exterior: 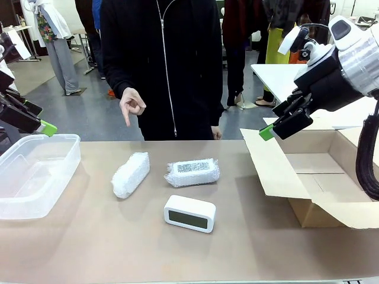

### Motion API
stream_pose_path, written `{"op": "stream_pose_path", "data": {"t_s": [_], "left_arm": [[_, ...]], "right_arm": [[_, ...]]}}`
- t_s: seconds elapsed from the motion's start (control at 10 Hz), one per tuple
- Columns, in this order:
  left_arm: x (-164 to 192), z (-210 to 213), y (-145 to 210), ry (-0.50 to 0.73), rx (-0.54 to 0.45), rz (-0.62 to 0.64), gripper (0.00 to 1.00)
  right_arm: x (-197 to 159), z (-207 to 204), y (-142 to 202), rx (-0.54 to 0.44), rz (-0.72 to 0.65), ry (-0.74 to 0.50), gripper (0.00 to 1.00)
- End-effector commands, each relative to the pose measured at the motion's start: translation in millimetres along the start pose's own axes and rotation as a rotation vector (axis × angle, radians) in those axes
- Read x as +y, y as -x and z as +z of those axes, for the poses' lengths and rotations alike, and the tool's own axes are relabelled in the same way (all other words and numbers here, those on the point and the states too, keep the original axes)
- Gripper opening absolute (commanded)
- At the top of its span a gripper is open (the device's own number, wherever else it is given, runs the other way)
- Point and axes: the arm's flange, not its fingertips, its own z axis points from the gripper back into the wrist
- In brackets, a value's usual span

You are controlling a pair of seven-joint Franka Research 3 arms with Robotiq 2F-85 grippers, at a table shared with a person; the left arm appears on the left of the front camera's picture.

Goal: Separate and place wrapped and unwrapped clocks.
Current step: Pick up the Digital clock indicated by the person.

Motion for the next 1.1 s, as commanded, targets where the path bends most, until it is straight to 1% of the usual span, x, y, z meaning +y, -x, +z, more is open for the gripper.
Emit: {"op": "stream_pose_path", "data": {"t_s": [0.0,1.0], "left_arm": [[0.5,0.0,0.3,0.001,-0.001,0.001,1.00],[0.5,0.0,0.3,0.001,-0.001,0.001,1.00]], "right_arm": [[1.1,-0.2,0.7,0.003,0.000,-0.014,1.00],[1.1,-0.2,0.7,0.003,0.000,-0.014,1.00]]}}
